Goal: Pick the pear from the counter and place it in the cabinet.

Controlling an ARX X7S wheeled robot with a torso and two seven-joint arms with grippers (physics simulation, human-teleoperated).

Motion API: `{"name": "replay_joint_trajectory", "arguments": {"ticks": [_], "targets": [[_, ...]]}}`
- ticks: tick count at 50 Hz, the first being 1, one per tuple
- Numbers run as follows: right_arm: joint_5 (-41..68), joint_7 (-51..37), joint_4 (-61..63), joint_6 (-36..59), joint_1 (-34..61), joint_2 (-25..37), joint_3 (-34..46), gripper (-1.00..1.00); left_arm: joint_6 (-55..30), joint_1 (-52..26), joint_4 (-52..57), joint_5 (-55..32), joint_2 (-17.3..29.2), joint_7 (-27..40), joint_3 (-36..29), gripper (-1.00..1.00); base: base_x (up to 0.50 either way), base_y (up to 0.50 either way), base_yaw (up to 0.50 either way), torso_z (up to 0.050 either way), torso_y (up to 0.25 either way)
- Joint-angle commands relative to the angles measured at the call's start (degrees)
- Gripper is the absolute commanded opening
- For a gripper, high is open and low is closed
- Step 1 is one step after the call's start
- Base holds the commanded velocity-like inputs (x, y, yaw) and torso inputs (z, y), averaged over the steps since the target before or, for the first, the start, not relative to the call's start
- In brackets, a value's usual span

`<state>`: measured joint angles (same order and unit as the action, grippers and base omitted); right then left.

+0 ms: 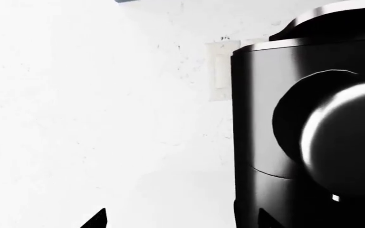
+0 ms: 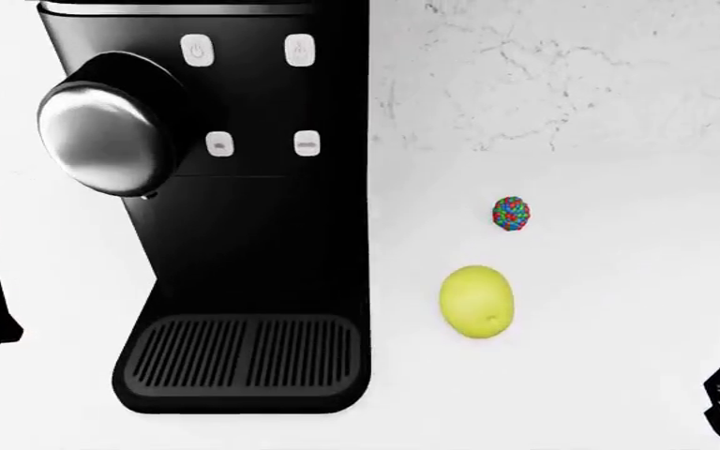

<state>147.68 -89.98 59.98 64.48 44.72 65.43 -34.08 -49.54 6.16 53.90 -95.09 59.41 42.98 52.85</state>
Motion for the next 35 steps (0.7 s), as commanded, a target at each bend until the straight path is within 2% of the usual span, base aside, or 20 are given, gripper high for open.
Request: {"name": "replay_joint_trajectory", "arguments": {"ticks": [1,5,9,12,15,20,28,35], "targets": [[-0.52,0.0,0.01,0.4,-0.45,-0.25,-0.32,1.0,0.31,-0.32,0.12,-1.39,0.86,1.56,-0.17,1.0,0.0,0.0,0.0,0.0,0.0],[-0.77,0.0,0.01,-0.45,0.76,-1.77,3.57,1.0,0.11,-0.21,-0.01,-1.35,0.67,1.48,0.09,1.0,0.0,0.0,0.0,0.0,0.0],[-1.32,0.23,-0.04,-6.85,2.11,-9.74,19.63,1.0,-0.11,-0.08,-0.14,-1.49,0.66,1.41,0.26,1.0,0.0,0.0,0.0,0.0,0.0],[-2.44,3.54,-3.54,-5.63,-1.06,-12.71,26.2,1.0,-0.35,0.08,-0.19,-1.59,0.63,1.48,0.49,1.0,0.0,0.0,0.0,0.0,0.0],[-2.64,5.44,-6.42,-3.74,-4.74,-13.88,30.66,1.0,-0.6,0.22,-0.22,-1.62,0.65,1.53,0.72,1.0,0.0,0.0,0.0,0.0,0.0],[-0.96,4.45,-9.59,-3.94,-3.48,-12.35,40.21,1.0,-0.5,-0.25,-0.45,-0.79,0.87,1.42,-0.57,1.0,0.0,0.0,0.0,0.0,0.0],[0.24,3.81,-12.18,-4.21,-0.14,-9.68,45.95,1.0,-0.21,-1.07,-0.88,0.72,0.95,0.99,-2.55,1.0,0.0,0.0,0.0,0.0,0.0],[-0.71,5.75,-15.52,-1.84,1.51,-7.67,46.23,1.0,-0.14,-1.44,-1.05,1.41,0.9,0.73,-3.26,1.0,0.0,0.0,0.0,0.0,0.0]]}}
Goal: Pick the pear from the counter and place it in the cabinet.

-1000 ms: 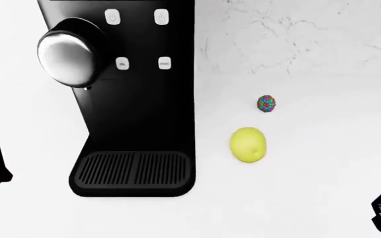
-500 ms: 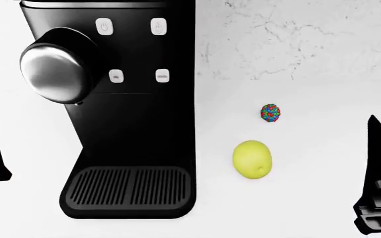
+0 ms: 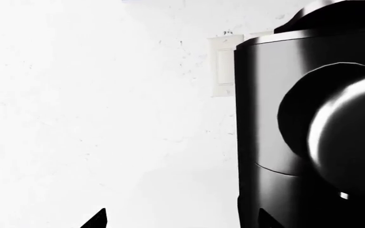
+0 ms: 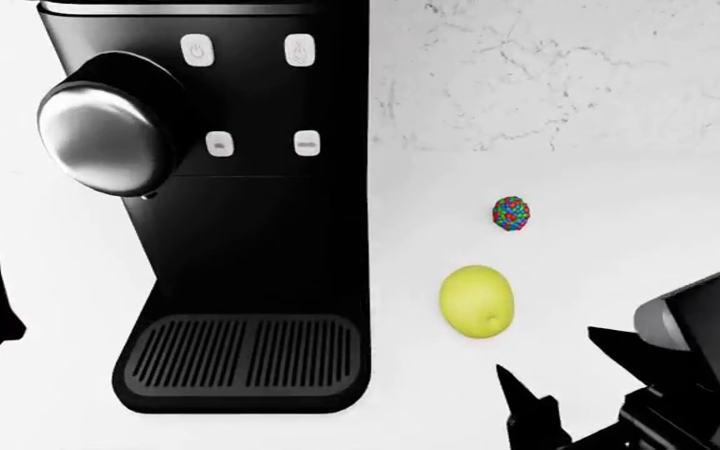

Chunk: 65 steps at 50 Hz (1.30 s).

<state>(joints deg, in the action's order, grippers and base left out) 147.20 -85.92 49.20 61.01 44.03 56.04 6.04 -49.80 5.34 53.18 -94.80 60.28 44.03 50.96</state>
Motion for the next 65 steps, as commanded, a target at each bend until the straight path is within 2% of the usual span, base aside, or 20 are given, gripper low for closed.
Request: {"name": "replay_joint_trajectory", "arguments": {"ticks": [1,17,41,51,65], "targets": [[-0.55,2.03,-5.36,2.1,2.51,1.77,6.15,1.0,0.12,-0.64,-0.33,1.14,0.03,-0.33,-1.4,1.0,0.0,0.0,0.0,0.0,0.0],[-9.38,8.78,-14.52,9.99,5.44,-2.01,5.94,1.0,-0.77,-0.14,-0.96,2.62,-1.13,-2.37,-0.03,1.0,0.0,0.0,0.0,0.0,0.0],[-27.81,22.79,-22.88,21.71,1.67,-10.89,0.88,1.0,-1.18,0.08,-0.97,4.94,-2.68,-4.12,-0.42,1.0,0.0,0.0,0.0,0.0,0.0],[-40.26,33.01,-24.95,26.45,0.02,-15.35,-1.86,1.0,-1.16,-0.13,-1.05,5.57,-2.83,-4.35,-1.02,1.0,0.0,0.0,0.0,0.0,0.0],[-53.38,45.21,-25.76,25.52,0.84,-16.9,1.0,1.0,-0.92,-0.7,-1.16,5.94,-2.71,-3.83,-2.43,1.0,0.0,0.0,0.0,0.0,0.0]]}}
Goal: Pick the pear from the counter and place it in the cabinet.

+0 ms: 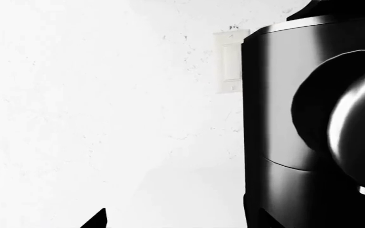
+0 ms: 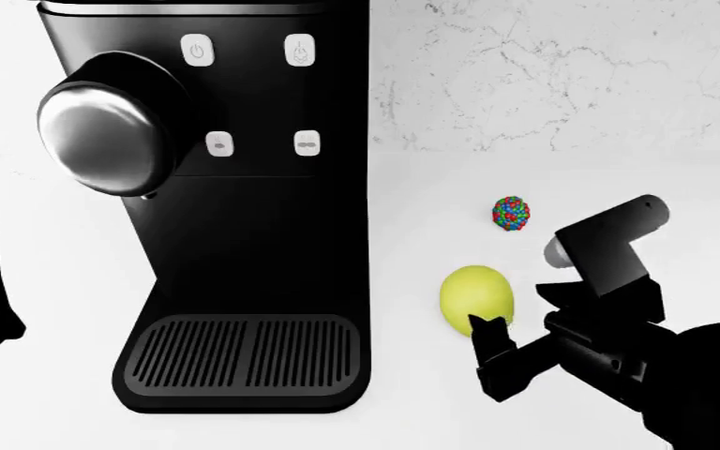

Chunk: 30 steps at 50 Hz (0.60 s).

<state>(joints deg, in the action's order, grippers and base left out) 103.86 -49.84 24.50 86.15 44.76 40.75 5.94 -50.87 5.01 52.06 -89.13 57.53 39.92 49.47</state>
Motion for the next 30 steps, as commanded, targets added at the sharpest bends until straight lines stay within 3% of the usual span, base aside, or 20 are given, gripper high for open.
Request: {"name": "replay_joint_trajectory", "arguments": {"ticks": [1,30], "targets": [[-10.77,9.84,-1.09,0.18,0.14,-1.65,1.38,1.0,0.21,-0.47,-0.01,0.24,0.08,0.37,-1.11,1.0,0.0,0.0,0.0,0.0,0.0],[-30.24,27.56,-5.83,-8.14,2.7,-3.25,13.02,1.0,0.13,-0.37,0.49,-1.04,0.3,1.67,-0.78,1.0,0.0,0.0,0.0,0.0,0.0]]}}
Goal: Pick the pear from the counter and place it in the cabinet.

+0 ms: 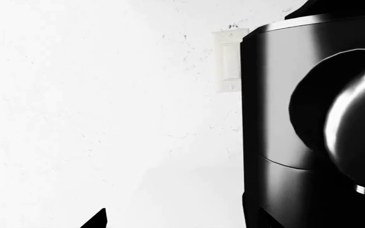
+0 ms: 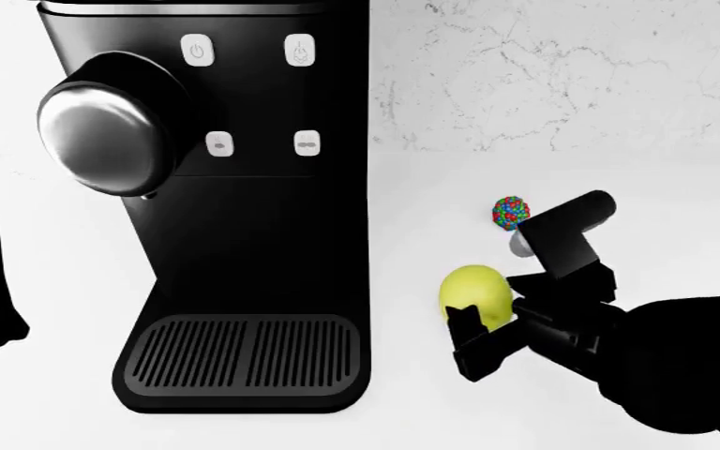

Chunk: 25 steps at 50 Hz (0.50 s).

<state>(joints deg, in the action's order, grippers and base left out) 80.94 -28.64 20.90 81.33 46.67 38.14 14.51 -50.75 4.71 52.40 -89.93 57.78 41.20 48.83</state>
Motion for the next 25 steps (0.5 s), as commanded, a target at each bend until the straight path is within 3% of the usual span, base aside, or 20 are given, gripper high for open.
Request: {"name": "replay_joint_trajectory", "arguments": {"ticks": [1,5,6,18,25], "targets": [[-8.14,7.11,-2.5,-3.86,0.69,-0.75,5.06,1.0,0.02,-0.08,0.17,-0.3,0.08,0.48,-0.16,1.0,0.0,0.0,0.0,0.0,0.0],[-10.23,8.87,-3.19,-5.27,0.7,-0.99,6.65,1.0,0.0,-0.05,0.21,-0.55,0.17,0.84,0.03,1.0,0.0,0.0,0.0,0.0,0.0],[-9.52,8.07,-2.24,-5.23,0.98,-0.38,5.76,-1.0,0.06,-0.14,0.15,-0.6,0.21,0.98,-0.09,1.0,0.0,0.0,0.0,0.0,0.0],[8.9,-7.99,2.15,1.45,8.32,2.81,-1.66,-1.0,-0.11,0.26,-0.07,-1.61,0.16,1.31,1.53,1.0,0.0,0.0,0.0,0.0,0.0],[28.48,-24.06,2.66,0.6,18.47,7.71,1.31,-1.0,-0.13,0.28,-0.18,-2.35,0.48,1.77,2.19,1.0,0.0,0.0,0.0,0.0,0.0]]}}
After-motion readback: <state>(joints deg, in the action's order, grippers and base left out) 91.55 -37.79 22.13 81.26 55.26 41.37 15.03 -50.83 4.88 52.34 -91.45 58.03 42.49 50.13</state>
